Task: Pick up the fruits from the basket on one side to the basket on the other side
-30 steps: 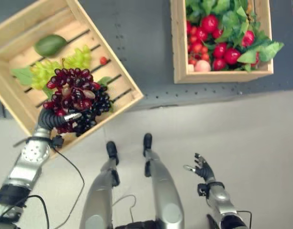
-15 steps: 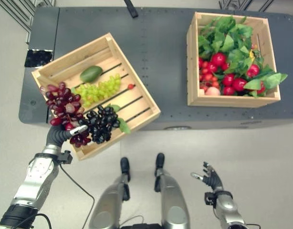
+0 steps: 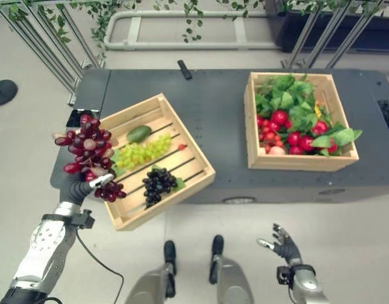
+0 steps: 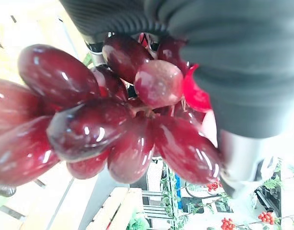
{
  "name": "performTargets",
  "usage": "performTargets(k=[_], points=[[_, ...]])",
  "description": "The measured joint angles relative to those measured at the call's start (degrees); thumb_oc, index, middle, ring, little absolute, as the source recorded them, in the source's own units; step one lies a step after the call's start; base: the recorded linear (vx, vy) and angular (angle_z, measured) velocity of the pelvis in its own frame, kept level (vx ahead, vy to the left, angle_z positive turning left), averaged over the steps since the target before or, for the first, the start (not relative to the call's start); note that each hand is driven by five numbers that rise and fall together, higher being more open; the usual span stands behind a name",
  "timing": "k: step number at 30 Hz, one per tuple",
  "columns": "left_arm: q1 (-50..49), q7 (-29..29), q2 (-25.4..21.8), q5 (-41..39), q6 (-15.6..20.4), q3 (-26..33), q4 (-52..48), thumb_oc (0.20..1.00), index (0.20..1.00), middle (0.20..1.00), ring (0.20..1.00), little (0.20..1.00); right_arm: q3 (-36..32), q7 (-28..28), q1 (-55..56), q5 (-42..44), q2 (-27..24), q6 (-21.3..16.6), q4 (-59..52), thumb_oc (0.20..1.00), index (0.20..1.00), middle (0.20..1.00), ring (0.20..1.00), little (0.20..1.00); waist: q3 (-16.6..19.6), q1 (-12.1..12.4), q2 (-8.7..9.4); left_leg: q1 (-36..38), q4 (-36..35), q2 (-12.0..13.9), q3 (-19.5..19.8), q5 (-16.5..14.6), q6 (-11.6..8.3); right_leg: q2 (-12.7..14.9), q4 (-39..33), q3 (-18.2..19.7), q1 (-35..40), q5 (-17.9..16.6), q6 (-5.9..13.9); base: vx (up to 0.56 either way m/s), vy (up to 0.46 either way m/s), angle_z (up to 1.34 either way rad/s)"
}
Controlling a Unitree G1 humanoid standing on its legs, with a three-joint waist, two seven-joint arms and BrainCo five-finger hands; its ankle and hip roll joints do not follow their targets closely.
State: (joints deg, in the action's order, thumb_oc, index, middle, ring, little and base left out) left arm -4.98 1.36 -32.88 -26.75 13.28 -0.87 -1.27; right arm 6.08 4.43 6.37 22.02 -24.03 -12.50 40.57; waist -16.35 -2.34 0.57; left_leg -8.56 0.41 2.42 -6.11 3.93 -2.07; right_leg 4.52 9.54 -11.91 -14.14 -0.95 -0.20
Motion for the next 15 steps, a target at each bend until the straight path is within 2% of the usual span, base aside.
performTargets(k=[7,12,14,15], points=[[-1.6,0.5,0.4,-1.2,0.0,0.1,-0.2,0.200,0.200,0.200,0.200,0.200,-0.3,0.3,1.6,0.0,-0.1,0.3,-3.0,1.000,1.000,1.000,1.000,1.000,1.3,-0.1,-0.16,1.3,-1.0,0.0,0.0,0.5,-0.15,-0.1,-0.5,-0.1,1.0,0.1,0.16,0.03,0.004,0.00],[-2.5,1.6,0.4,-1.5,-0.1,0.6,-2.7,0.200,0.200,0.200,0.200,0.200,-1.3,1.4,2.7,0.1,-2.5,0.9,-11.7,1.000,1.000,1.000,1.000,1.000,1.5,-0.1,-0.39,1.4,-1.2,0.0,0.0,0.5,-0.15,-0.1,-0.5,-0.1,1.0,0.2,0.16,0.02,-0.003,0.00],[-2.7,2.5,0.1,-1.5,-0.2,0.7,-3.6,0.200,0.200,0.200,0.200,0.200,-2.1,3.6,3.7,1.1,-6.4,1.3,-19.9,1.000,1.000,1.000,1.000,1.000,1.7,-0.2,-0.68,1.8,-1.5,0.0,-0.1,0.5,-0.11,-0.1,-0.6,-0.1,1.3,0.2,0.16,0.03,-0.015,-0.02],[-2.7,3.3,-0.8,-1.5,-0.2,0.8,-4.2,0.200,0.200,0.200,0.200,0.200,-3.1,6.0,5.2,4.0,-10.9,1.4,-26.7,1.000,1.000,1.000,1.000,1.000,2.0,-0.2,-1.05,2.1,-1.6,0.0,-0.1,0.3,0.07,-0.1,-0.6,-0.1,1.6,0.2,0.17,0.03,-0.012,0.00]])
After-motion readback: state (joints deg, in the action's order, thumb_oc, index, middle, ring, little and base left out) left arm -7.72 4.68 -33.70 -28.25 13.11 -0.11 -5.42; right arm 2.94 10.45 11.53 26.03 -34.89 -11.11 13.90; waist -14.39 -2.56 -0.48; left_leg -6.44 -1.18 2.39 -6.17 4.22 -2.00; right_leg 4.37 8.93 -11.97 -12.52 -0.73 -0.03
